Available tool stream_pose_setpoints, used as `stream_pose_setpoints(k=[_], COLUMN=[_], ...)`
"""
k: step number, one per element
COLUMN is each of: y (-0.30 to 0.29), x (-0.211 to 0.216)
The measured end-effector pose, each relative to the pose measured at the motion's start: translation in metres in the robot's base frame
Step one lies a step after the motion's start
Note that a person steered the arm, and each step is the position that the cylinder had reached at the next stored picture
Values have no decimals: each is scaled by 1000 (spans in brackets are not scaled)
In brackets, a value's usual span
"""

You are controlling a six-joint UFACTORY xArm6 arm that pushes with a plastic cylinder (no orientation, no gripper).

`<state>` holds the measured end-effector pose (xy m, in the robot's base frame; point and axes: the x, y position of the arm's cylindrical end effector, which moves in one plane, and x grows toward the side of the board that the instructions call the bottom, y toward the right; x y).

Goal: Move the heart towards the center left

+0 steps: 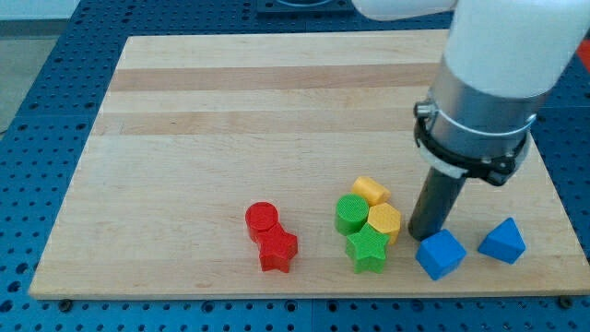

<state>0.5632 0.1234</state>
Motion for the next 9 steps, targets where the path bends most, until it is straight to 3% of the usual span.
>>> stream_pose_setpoints(k=[2, 4, 5, 6, 7, 9], y=[-21, -36, -87, -116, -111, -271], x=[-1, -57, -68, -109, -121, -139])
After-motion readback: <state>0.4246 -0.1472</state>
